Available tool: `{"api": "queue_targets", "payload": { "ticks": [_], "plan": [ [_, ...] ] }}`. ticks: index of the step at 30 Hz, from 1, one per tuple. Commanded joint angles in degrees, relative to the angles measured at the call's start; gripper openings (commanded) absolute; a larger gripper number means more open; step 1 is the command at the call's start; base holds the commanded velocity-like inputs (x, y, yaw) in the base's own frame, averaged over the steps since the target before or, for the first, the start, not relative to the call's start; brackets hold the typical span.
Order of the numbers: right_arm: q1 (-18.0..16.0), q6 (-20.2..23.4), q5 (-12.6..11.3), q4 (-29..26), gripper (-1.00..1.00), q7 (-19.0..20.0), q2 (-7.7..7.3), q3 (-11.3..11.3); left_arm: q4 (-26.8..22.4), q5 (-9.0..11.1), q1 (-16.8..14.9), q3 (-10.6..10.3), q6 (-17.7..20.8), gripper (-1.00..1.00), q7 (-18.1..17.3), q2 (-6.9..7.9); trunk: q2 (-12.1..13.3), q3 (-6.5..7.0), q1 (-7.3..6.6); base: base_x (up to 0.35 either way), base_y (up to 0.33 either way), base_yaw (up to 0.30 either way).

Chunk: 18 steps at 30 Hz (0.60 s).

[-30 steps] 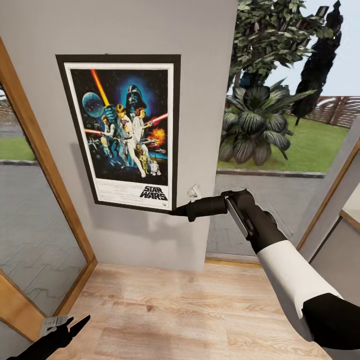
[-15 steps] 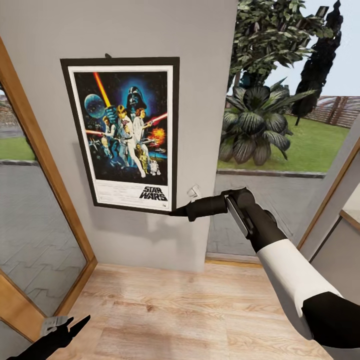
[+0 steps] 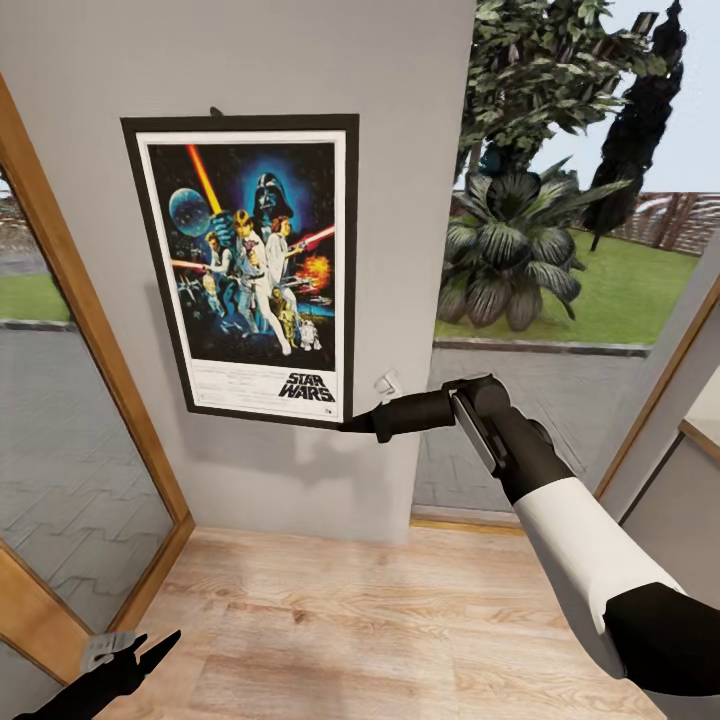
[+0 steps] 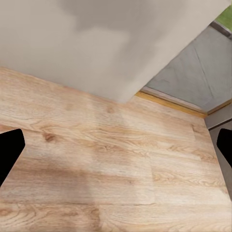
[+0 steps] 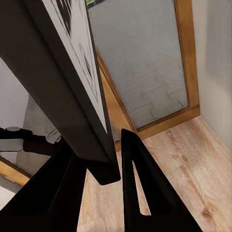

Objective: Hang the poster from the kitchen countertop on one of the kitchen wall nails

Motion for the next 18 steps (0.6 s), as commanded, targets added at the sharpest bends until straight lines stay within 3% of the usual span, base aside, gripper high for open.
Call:
{"api": "queue_targets", "payload": {
  "ticks": [1, 18],
  "plan": [
    [-0.1, 0.6, -0.5, 0.0, -1.0, -0.1, -0.01, 0.1, 0.1, 0.4, -0.1, -0.5, -0.3, 1.0, -0.1, 0.04, -0.1, -0.13, 0.04, 0.0, 0.0, 0.0],
    [-0.3, 0.6, -0.5, 0.4, -1.0, -0.1, -0.01, 2.4, 0.1, 0.4, -0.1, -0.5, -0.3, 1.0, -0.1, 0.04, -0.1, -0.13, 0.04, 0.0, 0.0, 0.0]
  ]
}}
